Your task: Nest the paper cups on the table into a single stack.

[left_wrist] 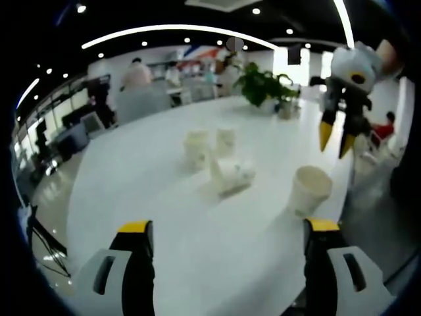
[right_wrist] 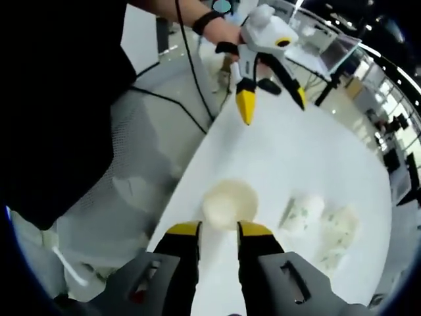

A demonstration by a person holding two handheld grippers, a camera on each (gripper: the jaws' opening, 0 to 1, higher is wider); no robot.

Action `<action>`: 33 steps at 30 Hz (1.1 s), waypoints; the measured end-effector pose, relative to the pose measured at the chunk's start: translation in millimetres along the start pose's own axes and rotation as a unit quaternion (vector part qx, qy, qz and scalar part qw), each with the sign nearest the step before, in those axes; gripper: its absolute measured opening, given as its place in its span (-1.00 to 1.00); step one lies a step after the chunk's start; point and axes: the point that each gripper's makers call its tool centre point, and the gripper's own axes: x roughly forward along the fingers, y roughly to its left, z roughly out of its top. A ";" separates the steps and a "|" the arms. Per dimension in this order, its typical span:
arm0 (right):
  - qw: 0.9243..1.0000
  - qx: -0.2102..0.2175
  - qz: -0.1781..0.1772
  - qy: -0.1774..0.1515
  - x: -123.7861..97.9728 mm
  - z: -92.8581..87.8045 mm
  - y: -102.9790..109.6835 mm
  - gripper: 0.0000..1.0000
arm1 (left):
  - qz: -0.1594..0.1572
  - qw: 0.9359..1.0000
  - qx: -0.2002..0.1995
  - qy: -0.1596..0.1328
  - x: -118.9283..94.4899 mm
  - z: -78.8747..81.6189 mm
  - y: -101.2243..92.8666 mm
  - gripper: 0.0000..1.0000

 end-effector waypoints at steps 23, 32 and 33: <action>0.974 0.172 -0.127 -0.080 -26.0 -20.2 -22.5 -0.31 | -0.009 1.000 0.011 0.004 -3.9 2.8 -0.4 0.89; 0.951 0.225 -0.181 -0.114 -41.3 -30.5 -29.8 -0.30 | -0.014 1.000 0.020 0.004 -3.6 10.7 0.5 0.89; 0.946 0.235 -0.187 -0.120 -42.9 -32.7 -29.9 -0.30 | -0.014 1.000 0.021 0.004 -3.3 11.4 0.6 0.89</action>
